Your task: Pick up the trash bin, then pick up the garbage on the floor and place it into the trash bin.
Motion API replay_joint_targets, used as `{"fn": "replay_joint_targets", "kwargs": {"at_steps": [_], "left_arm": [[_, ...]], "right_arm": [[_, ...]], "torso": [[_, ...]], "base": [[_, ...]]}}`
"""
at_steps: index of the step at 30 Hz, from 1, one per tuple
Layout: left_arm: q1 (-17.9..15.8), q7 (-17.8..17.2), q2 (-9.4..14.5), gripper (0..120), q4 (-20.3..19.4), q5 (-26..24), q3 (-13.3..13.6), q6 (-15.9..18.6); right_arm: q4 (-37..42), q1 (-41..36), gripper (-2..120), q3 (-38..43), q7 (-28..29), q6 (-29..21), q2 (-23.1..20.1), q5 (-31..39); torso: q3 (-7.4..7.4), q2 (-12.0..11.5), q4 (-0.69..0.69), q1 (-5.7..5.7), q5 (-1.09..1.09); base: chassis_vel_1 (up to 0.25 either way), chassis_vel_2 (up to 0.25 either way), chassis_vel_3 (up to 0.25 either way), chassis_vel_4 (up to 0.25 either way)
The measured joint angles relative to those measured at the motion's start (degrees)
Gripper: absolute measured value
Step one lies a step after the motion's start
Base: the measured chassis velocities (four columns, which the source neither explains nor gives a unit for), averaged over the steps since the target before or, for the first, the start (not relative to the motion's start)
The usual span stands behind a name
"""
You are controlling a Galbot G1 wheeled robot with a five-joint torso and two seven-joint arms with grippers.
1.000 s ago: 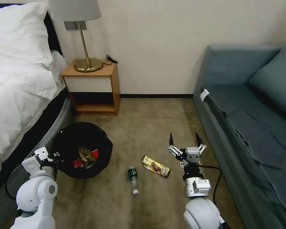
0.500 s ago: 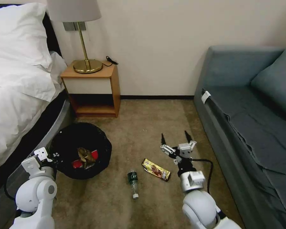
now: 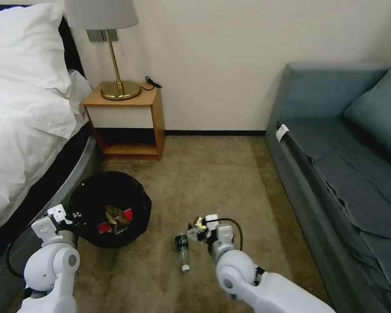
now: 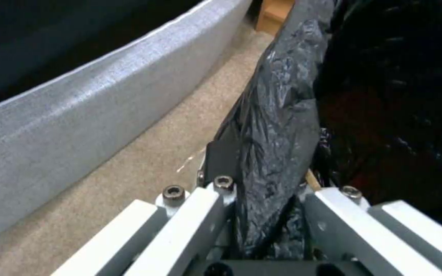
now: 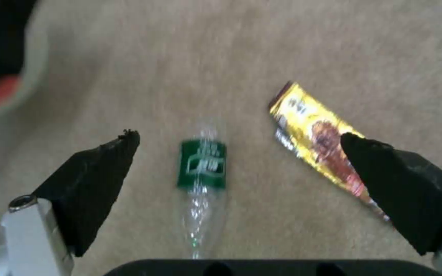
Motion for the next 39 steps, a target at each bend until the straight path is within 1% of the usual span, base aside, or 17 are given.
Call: {"fn": "replay_joint_targets", "kwargs": {"at_steps": [1,3,6,7,11,13,15,16,20,21,23,25,26,29,33,36,39], "left_arm": [[-0.07,-0.02,0.00,3,0.04,0.07,0.00,0.00],[-0.09,-0.02,0.01,3,0.04,0.08,0.00,0.00],[-0.15,-0.02,0.01,3,0.04,0.09,0.02,0.00],[-0.15,-0.02,0.01,3,0.04,0.09,0.02,0.00],[0.00,-0.02,-0.38,3,-0.04,0.09,-0.01,0.00],[0.07,-0.02,-0.43,3,-0.07,0.09,-0.02,-0.01],[0.55,-0.02,-0.71,3,-0.27,0.08,-0.36,-0.12],[0.55,-0.02,-0.71,3,-0.27,0.08,-0.36,-0.12],[0.86,0.16,-0.75,3,-0.24,0.00,-0.87,-0.60],[0.86,0.16,-0.75,3,-0.24,0.00,-0.87,-0.60],[0.97,0.32,-0.77,3,-0.05,-0.05,-0.94,-0.82],[0.98,0.45,-0.77,3,0.17,-0.08,-0.99,-1.05],[0.98,0.45,-0.77,3,0.17,-0.08,-0.99,-1.05],[1.00,0.64,-0.65,3,0.41,-0.15,-1.02,-1.28],[1.01,0.72,-0.46,3,0.55,-0.18,-1.07,-1.37],[0.65,0.79,-0.19,3,1.12,-0.21,-0.91,-1.44],[0.37,0.83,-0.18,3,1.22,-0.21,-0.60,-1.44]], "right_arm": [[-2.32,1.16,100,-1.53,-0.50,0.31,0.29,-0.59],[-3.78,1.88,100,-2.29,-1.06,0.68,0.31,-1.21],[-9.50,5.27,100,-4.63,-4.35,2.52,-0.30,-3.68],[-9.50,5.27,100,-4.63,-4.35,2.52,-0.30,-3.68],[-17.05,10.06,100,-8.68,-8.66,5.57,-1.06,-6.09],[-17.70,10.49,100,-9.12,-9.04,5.87,-1.06,-6.23],[-22.24,13.06,100,-12.39,-11.68,7.58,-0.64,-5.65],[-22.24,13.06,100,-12.39,-11.68,7.58,-0.64,-5.65],[-31.11,16.21,100,-18.51,-15.77,11.67,1.94,-5.61],[-31.11,16.21,100,-18.51,-15.77,11.67,1.94,-5.61],[-35.35,17.29,100,-20.81,-17.57,12.69,3.35,-5.81],[-39.41,17.97,100,-22.04,-18.88,13.70,4.78,-6.51],[-39.41,17.97,100,-22.04,-18.88,13.70,4.78,-6.51],[-45.67,18.50,100,-22.33,-20.79,15.44,7.29,-8.36],[-46.42,18.57,100,-21.72,-21.22,15.51,7.48,-8.45],[-43.81,18.27,100,-20.67,-20.35,15.13,6.37,-8.14],[-38.13,18.24,100,-18.68,-18.13,13.88,4.41,-6.43]], "torso": [[0.00,0.00,0.01,0.00,0.00],[0.00,0.00,0.00,0.00,0.00],[0.00,0.00,-0.01,0.00,0.00],[0.00,0.00,-0.01,0.00,0.00],[0.00,0.00,-0.01,0.00,0.00],[0.00,0.00,-0.01,0.00,0.00],[0.00,0.00,-0.01,0.00,0.00],[0.00,0.00,-0.01,0.00,0.00],[0.00,0.00,0.00,0.00,0.01],[0.00,0.00,0.00,0.00,0.01],[0.00,0.00,-0.01,0.01,0.00],[0.00,0.00,0.00,0.00,0.00],[0.00,0.00,0.00,0.00,0.00],[0.00,0.00,0.00,0.00,0.01],[0.00,0.00,0.00,0.00,0.00],[0.00,0.00,0.00,0.00,0.01],[0.00,0.01,0.00,0.00,0.01]], "base": [[0.000,0.000,0.000,0.000],[0.000,0.000,0.000,0.000],[0.000,0.000,0.000,0.000],[0.000,0.000,0.000,0.000],[0.000,0.000,0.000,0.000],[0.000,0.000,0.000,0.000],[0.000,0.000,0.000,0.000],[0.000,0.000,0.000,0.000],[0.000,0.000,0.000,0.000],[0.000,0.000,0.000,0.000],[0.000,0.000,0.000,0.000],[0.000,0.000,0.000,0.000],[0.000,0.000,0.000,0.000],[0.000,0.000,0.000,0.000],[0.000,0.000,0.000,0.000],[0.000,0.000,0.000,0.000],[0.000,0.000,0.000,0.000]]}}
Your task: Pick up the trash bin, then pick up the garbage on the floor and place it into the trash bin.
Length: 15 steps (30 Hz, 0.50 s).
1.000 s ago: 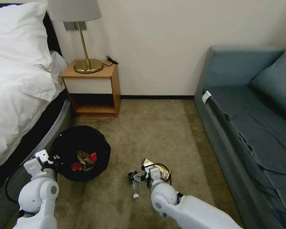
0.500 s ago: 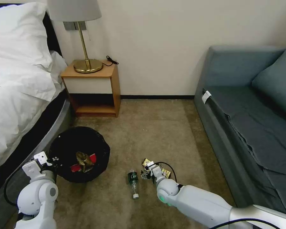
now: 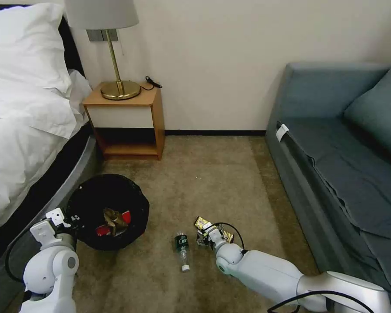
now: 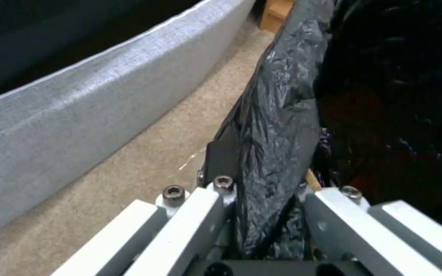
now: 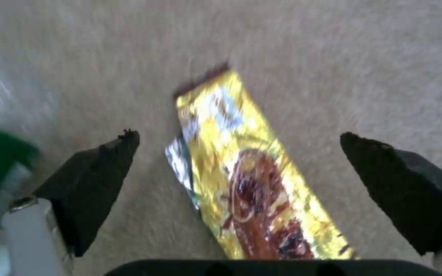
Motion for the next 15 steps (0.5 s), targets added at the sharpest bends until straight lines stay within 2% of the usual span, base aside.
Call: {"fn": "replay_joint_targets", "kwargs": {"at_steps": [1,4,5,8,10,15], "left_arm": [[0.00,0.00,0.00,3,0.00,0.00,0.00,0.00],[-0.10,0.00,0.18,3,0.00,0.00,0.09,0.00],[-0.10,0.00,0.18,3,0.00,0.00,0.09,0.00],[-0.12,-0.03,0.33,3,-0.07,0.00,0.16,0.09],[-0.12,-0.04,0.33,3,-0.11,0.00,0.19,0.11],[0.03,-0.14,0.20,3,-0.44,-0.01,0.30,0.22]], "right_arm": [[0.00,0.00,100,0.00,0.00,0.00,0.00,0.00],[11.77,0.19,100,0.99,3.50,-3.21,-4.39,5.48],[11.77,0.19,100,0.99,3.50,-3.21,-4.39,5.48],[20.38,0.14,100,0.78,7.09,-6.78,-6.74,10.06],[21.75,0.05,100,0.41,7.92,-7.59,-6.74,10.95],[22.29,-0.40,100,-3.07,9.96,-8.86,-3.52,12.69]], "torso": [[0.00,0.00,0.00,0.00,0.00],[-0.01,0.00,0.00,0.00,0.00],[-0.01,0.00,0.00,0.00,0.00],[-0.01,0.00,-0.01,0.00,-0.01],[-0.01,0.00,-0.01,0.00,-0.01],[-0.01,0.00,-0.01,0.00,0.00]], "base": [[0.000,0.000,0.000,0.000],[0.000,0.000,0.000,0.000],[0.000,0.000,0.000,0.000],[0.000,0.000,0.000,0.000],[0.000,0.000,0.000,0.000],[0.000,0.000,0.000,0.000]]}}
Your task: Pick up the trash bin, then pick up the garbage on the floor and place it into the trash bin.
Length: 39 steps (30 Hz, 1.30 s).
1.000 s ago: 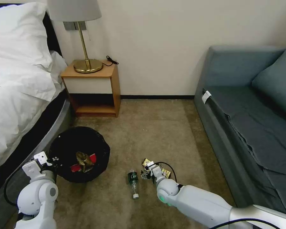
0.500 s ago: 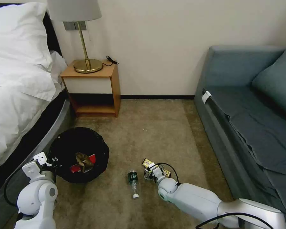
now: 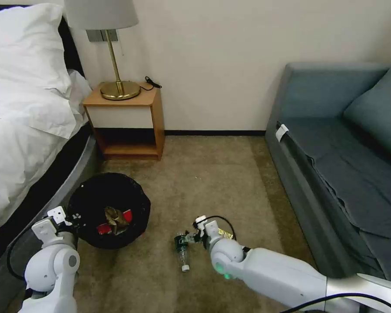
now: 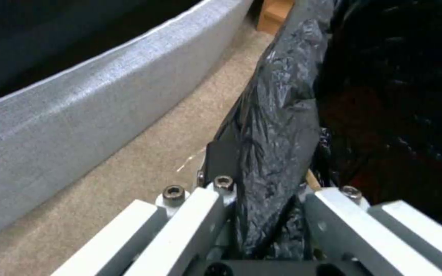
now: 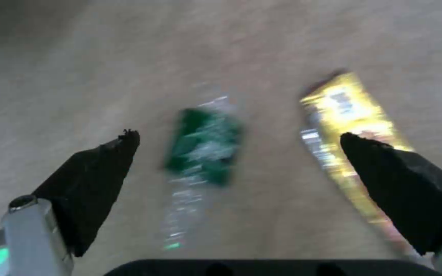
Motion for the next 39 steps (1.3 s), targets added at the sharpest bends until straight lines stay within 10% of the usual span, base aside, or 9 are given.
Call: {"fn": "replay_joint_targets", "kwargs": {"at_steps": [23,39], "left_arm": [[0.89,-0.08,-0.40,3,-0.38,0.18,-0.34,-0.12],[0.93,-0.09,-0.58,3,-0.36,0.53,-0.17,-0.29]], "right_arm": [[-16.64,0.05,97,-8.60,-1.98,3.05,9.99,-2.75],[-19.66,-0.92,42,-8.76,-3.35,3.86,10.09,-4.88]], "torso": [[0.00,0.00,0.01,0.00,0.00],[0.00,0.00,0.00,0.00,0.00]], "base": [[0.000,0.000,0.000,0.000],[0.000,0.000,0.000,0.000]]}}
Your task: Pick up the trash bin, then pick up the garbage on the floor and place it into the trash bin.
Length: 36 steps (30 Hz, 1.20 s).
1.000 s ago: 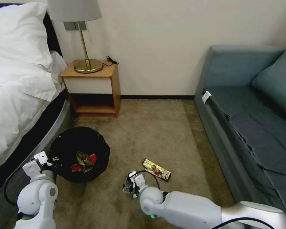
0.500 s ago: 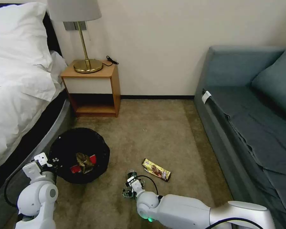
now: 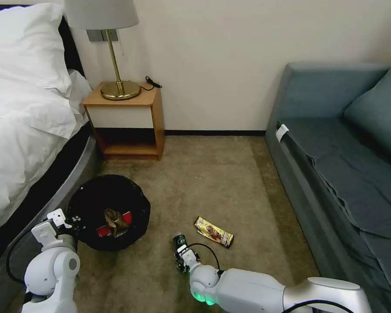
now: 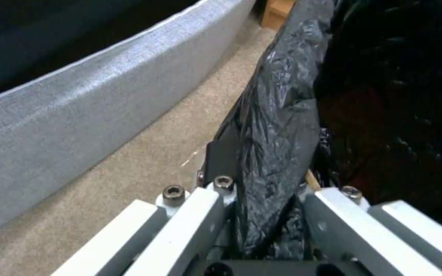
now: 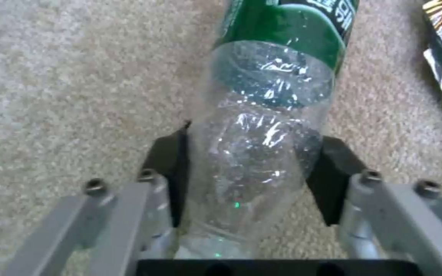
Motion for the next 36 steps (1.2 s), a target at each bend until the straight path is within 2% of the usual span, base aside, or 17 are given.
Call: {"fn": "replay_joint_targets", "kwargs": {"at_steps": [4,8,19,22,24,25,28,30,31,33,34,35,36], "left_arm": [[0.02,0.00,-0.04,3,0.03,0.07,0.04,-0.02],[0.01,0.00,0.01,3,0.04,0.08,0.04,-0.02],[-0.24,0.01,0.17,3,0.09,0.10,0.22,-0.02],[-0.30,0.01,0.32,3,0.31,0.11,0.28,-0.02],[-0.36,0.01,0.40,3,0.43,0.13,0.50,-0.01],[-0.36,0.01,0.40,3,0.43,0.13,0.50,-0.01],[-0.36,0.01,0.45,3,0.47,0.14,0.93,0.00],[-0.36,0.02,0.41,3,0.47,0.15,1.05,0.00],[-0.36,0.02,0.27,3,0.47,0.25,1.33,0.02],[-0.44,0.02,-0.18,3,0.42,0.69,1.99,0.10],[-0.46,0.02,-0.39,3,0.30,0.82,2.27,0.15],[-0.46,0.02,-0.39,3,0.30,0.82,2.27,0.15],[-0.47,0.02,-0.61,3,0.14,0.91,2.57,0.22]], "right_arm": [[0.01,-0.11,30,0.09,-0.16,0.08,-0.16,-0.59],[0.86,-0.13,25,0.39,-0.14,0.18,-0.74,-0.72],[7.79,1.86,25,5.56,1.60,0.62,-5.71,-1.60],[11.29,2.43,25,8.61,2.26,0.50,-9.39,-2.43],[15.64,3.23,25,12.45,2.31,1.08,-13.78,-3.94],[15.64,3.23,25,12.45,2.31,1.08,-13.78,-3.94],[25.71,5.12,25,16.11,2.27,1.96,-16.95,-2.95],[27.78,5.63,25,16.31,2.35,1.99,-17.07,-2.40],[32.12,7.04,25,16.36,2.89,2.00,-16.53,-1.19],[36.08,9.72,25,15.10,4.36,2.15,-13.28,0.07],[37.03,11.00,25,14.10,4.97,2.28,-10.88,0.57],[37.03,11.00,25,14.10,4.97,2.28,-10.88,0.57],[37.66,12.38,25,12.93,5.60,2.48,-8.37,1.07]], "torso": [[0.00,0.00,0.00,0.00,0.00],[0.00,0.00,0.00,0.00,0.00],[0.00,0.00,0.00,0.00,0.01],[0.01,-0.01,0.01,0.00,0.02],[0.01,-0.02,-0.02,0.00,0.01],[0.01,-0.02,-0.02,0.00,0.01],[0.00,-0.02,-0.03,0.00,0.00],[0.01,-0.01,-0.03,0.00,0.00],[0.00,-0.01,-0.01,0.00,-0.01],[0.01,-0.01,-0.01,0.00,-0.01],[0.01,-0.02,0.00,0.00,0.00],[0.01,-0.02,0.00,0.00,0.00],[0.01,-0.01,0.01,0.00,0.00]], "base": [[0.000,0.000,0.000,0.000],[0.000,0.000,0.000,0.000],[0.000,0.000,0.000,0.000],[0.000,0.000,0.000,0.000],[0.000,0.000,0.000,0.000],[0.000,0.000,0.000,0.000],[0.000,0.000,0.000,0.000],[0.000,0.000,0.000,0.000],[0.000,0.000,0.000,0.000],[0.000,0.000,0.000,0.000],[0.000,0.000,0.000,0.000],[0.000,0.000,0.000,0.000],[0.000,0.000,0.000,0.000]]}}
